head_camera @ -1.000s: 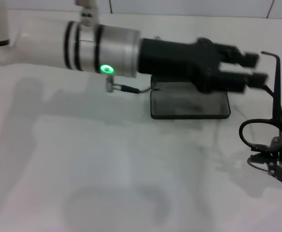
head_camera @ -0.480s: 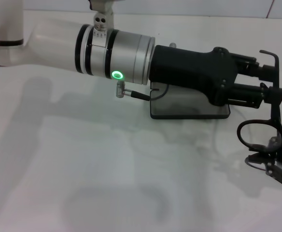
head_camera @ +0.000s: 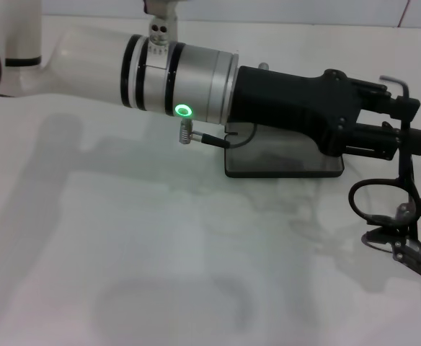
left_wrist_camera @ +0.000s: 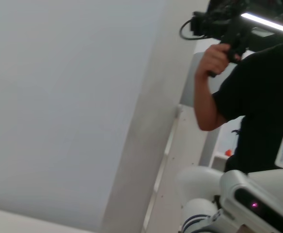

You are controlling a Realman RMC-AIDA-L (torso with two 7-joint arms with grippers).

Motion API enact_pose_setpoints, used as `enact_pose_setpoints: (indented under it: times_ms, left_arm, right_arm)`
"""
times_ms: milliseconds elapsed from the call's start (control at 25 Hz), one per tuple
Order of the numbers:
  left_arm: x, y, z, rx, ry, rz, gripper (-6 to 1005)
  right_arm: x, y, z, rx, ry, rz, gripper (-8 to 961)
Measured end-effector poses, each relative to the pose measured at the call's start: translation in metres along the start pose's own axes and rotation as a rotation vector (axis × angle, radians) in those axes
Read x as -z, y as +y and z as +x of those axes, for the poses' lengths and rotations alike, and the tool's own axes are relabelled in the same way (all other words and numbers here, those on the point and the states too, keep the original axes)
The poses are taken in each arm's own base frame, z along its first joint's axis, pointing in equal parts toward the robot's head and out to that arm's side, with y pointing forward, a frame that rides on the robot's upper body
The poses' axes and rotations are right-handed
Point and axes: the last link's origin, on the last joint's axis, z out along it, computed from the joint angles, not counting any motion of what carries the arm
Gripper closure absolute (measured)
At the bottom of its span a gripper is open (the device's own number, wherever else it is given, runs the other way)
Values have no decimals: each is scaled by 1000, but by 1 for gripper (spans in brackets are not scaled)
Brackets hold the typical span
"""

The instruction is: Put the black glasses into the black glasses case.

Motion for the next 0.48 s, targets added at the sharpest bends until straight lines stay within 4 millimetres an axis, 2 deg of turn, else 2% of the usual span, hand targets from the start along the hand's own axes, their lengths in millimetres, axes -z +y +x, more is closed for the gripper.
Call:
enact_pose_setpoints:
  times_ms: [480]
  left_arm:
    - [-6,-6,-4,73,-92,17,456]
  right_arm:
    - [-2,-9,-8,70,-37,8,858]
